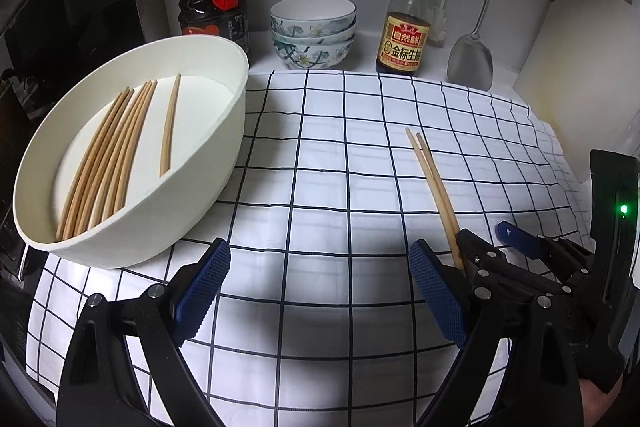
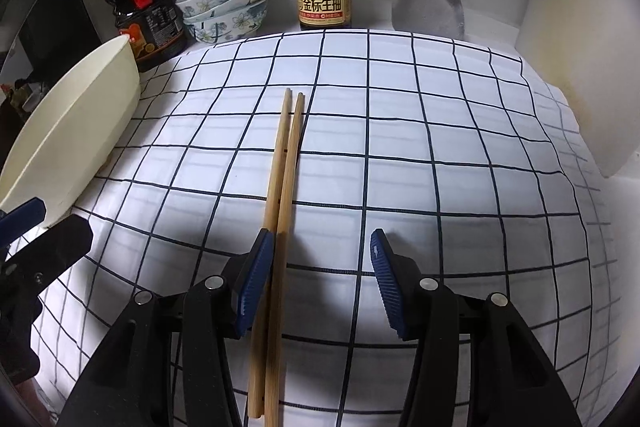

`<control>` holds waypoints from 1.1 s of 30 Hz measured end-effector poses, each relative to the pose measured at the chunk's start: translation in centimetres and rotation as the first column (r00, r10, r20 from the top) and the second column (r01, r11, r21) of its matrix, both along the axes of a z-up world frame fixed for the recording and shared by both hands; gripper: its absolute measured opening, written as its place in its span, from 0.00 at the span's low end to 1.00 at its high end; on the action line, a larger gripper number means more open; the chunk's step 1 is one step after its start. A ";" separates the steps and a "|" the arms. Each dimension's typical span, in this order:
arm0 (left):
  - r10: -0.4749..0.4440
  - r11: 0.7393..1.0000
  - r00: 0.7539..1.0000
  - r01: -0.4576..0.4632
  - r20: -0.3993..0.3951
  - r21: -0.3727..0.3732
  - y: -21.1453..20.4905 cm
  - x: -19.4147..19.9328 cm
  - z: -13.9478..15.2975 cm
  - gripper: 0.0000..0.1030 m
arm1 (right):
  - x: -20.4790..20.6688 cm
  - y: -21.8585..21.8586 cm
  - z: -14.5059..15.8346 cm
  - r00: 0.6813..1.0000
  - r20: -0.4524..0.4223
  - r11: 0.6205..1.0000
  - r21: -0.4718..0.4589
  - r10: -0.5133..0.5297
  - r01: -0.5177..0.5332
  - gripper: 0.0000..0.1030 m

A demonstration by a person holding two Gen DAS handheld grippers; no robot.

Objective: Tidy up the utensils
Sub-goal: 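Close the right tool on one chopstick while the left tool grasps the other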

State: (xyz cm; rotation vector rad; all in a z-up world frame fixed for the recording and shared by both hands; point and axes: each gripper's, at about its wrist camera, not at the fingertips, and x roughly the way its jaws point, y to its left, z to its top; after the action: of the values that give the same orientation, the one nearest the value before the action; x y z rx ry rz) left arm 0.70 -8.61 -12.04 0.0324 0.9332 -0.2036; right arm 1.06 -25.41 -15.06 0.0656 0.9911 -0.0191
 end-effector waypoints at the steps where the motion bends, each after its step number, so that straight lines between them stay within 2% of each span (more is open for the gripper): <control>1: 0.002 1.000 1.000 -0.002 -0.002 0.000 0.0 0.0 -0.1 0.87 | 0.1 0.0 0.0 1.000 0.001 1.000 -0.003 0.003 -0.003 0.47; 10: 0.010 1.000 1.000 -0.010 -0.001 0.011 -0.5 0.7 -0.5 0.87 | 0.9 0.4 -0.6 0.999 -0.006 0.997 -0.053 0.053 -0.053 0.47; 12: 0.009 1.000 1.000 -0.009 0.001 0.015 -0.7 0.8 -0.6 0.87 | 0.9 0.5 -0.5 0.998 -0.001 0.996 -0.052 0.068 -0.068 0.42; 14: 0.005 1.000 1.000 -0.005 -0.001 0.016 -1.0 1.0 -0.7 0.87 | 0.9 0.4 -0.5 0.998 0.004 0.996 -0.059 0.069 -0.069 0.27; 17: -0.004 1.000 1.000 0.004 -0.008 0.012 -1.7 1.4 -1.2 0.87 | 1.0 -0.4 -0.5 0.998 0.007 0.997 -0.048 0.057 -0.057 0.10; 18: -0.010 1.000 1.000 0.010 -0.008 0.016 -2.1 1.5 -1.4 0.87 | 0.9 -0.8 -0.5 0.999 0.009 0.998 -0.047 0.050 -0.050 0.07; 33: -0.084 0.996 0.996 0.084 -0.033 0.016 -7.8 2.9 -3.5 0.87 | -1.2 -6.1 -0.4 0.998 0.019 0.998 -0.034 -0.059 0.060 0.06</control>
State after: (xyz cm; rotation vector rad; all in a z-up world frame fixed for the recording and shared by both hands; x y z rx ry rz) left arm 3.56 -16.42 -15.53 0.0849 0.9670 -0.2744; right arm -0.16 -31.49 -15.51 0.0633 0.9703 -0.0900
